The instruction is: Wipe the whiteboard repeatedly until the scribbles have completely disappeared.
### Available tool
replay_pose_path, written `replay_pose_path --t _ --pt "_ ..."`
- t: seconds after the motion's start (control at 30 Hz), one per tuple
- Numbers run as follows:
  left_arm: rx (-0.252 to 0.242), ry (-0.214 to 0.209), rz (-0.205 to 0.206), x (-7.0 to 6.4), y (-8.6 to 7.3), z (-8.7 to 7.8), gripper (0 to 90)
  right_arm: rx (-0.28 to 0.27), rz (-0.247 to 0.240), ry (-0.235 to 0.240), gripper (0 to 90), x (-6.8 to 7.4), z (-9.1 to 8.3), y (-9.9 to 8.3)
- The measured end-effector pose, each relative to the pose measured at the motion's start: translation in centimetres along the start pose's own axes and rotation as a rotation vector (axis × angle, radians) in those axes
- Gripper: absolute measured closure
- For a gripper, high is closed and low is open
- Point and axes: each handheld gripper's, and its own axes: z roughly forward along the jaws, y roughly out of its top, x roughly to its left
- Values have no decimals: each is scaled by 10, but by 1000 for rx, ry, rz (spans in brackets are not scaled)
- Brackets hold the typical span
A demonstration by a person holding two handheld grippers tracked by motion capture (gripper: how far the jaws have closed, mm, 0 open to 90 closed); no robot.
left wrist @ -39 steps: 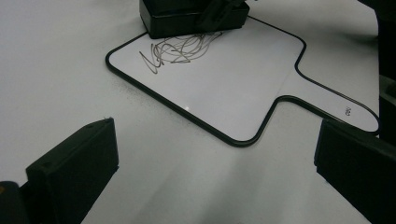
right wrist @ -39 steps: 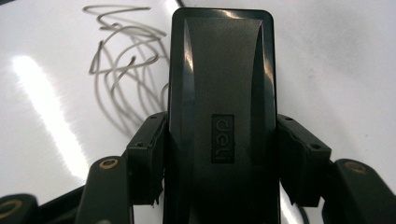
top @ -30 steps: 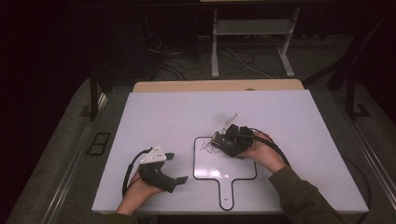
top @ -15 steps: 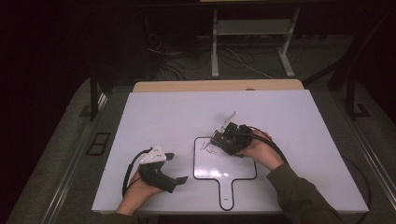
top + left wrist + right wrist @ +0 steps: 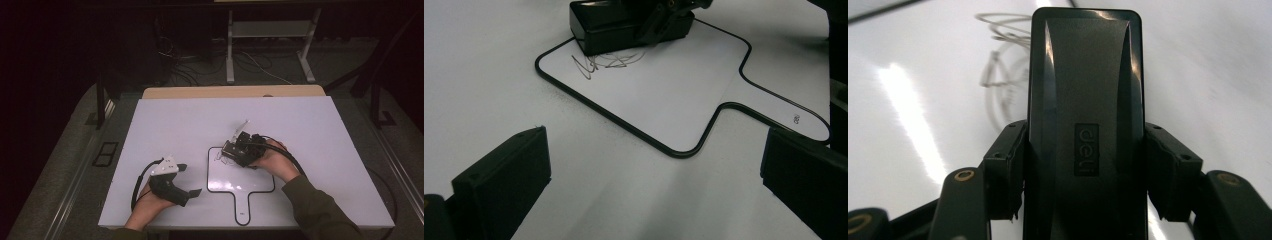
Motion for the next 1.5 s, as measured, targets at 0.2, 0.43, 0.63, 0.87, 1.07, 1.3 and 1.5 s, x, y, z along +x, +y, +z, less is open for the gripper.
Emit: replay_pose_path --t 0.2,0.43,0.63,0.87,1.07,1.3,1.5 --pt "-1 0 -2 0 0 0 0 -5 -47 26 389 17 0 6" --pt "-2 0 -1 0 0 -1 0 3 -24 14 389 8 3 11" --pt "0 0 0 0 0 -1 0 15 3 -15 389 -6 9 20" --pt "-1 0 -2 0 0 0 0 19 0 -12 388 -7 11 24" --pt "-4 -2 2 0 0 0 0 10 -41 35 388 12 8 24" --pt "-2 -1 3 -1 0 0 0 12 -57 64 389 21 8 27" --pt "1 -2 5 0 0 0 0 31 -17 22 389 3 14 36"
